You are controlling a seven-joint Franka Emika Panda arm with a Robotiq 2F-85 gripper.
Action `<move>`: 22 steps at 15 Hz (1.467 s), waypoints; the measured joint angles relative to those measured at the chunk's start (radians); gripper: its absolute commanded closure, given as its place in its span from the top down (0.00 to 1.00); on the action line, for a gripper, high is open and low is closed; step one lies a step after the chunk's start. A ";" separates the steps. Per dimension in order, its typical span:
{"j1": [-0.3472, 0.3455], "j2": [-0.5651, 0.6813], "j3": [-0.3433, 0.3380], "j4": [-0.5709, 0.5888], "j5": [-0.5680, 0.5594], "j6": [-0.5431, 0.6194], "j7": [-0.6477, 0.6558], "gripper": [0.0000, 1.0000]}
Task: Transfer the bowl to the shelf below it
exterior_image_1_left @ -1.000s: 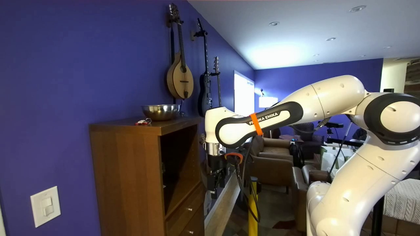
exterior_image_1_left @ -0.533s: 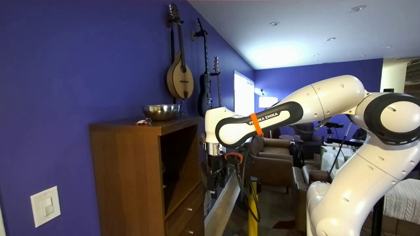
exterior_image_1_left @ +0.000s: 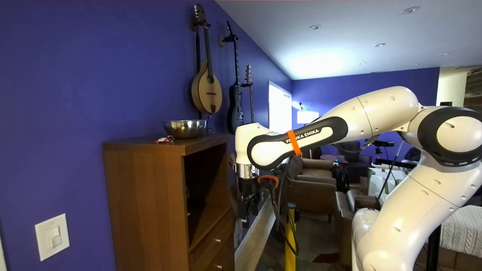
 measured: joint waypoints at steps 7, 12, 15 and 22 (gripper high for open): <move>0.000 0.000 0.000 0.000 0.000 0.000 0.000 1.00; 0.000 0.000 0.000 0.000 0.000 0.000 0.000 1.00; 0.000 0.000 0.000 0.000 0.000 0.000 0.000 1.00; 0.000 -0.001 0.006 0.003 0.010 0.002 0.030 1.00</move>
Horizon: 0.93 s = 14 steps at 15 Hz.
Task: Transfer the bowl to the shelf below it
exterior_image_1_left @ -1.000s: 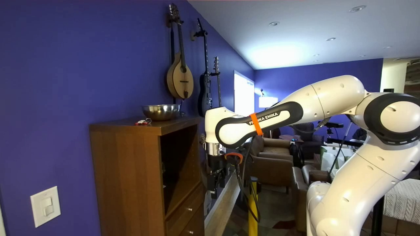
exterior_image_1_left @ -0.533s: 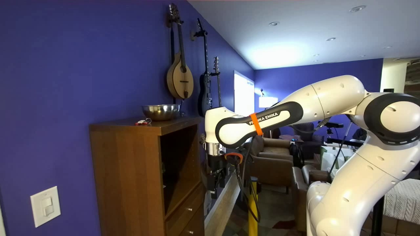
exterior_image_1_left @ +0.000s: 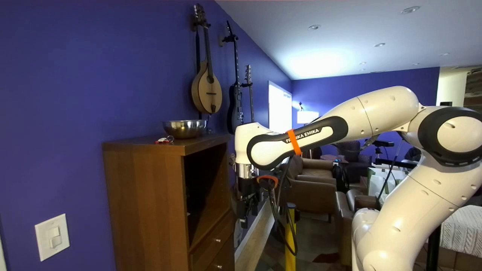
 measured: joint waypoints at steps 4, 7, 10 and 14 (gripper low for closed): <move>-0.011 -0.028 0.023 0.035 0.009 -0.002 0.170 1.00; -0.057 -0.075 0.023 0.084 0.008 -0.048 0.277 1.00; -0.120 -0.141 0.018 0.153 0.008 -0.120 0.342 1.00; -0.198 -0.181 0.009 0.274 0.008 -0.123 0.431 1.00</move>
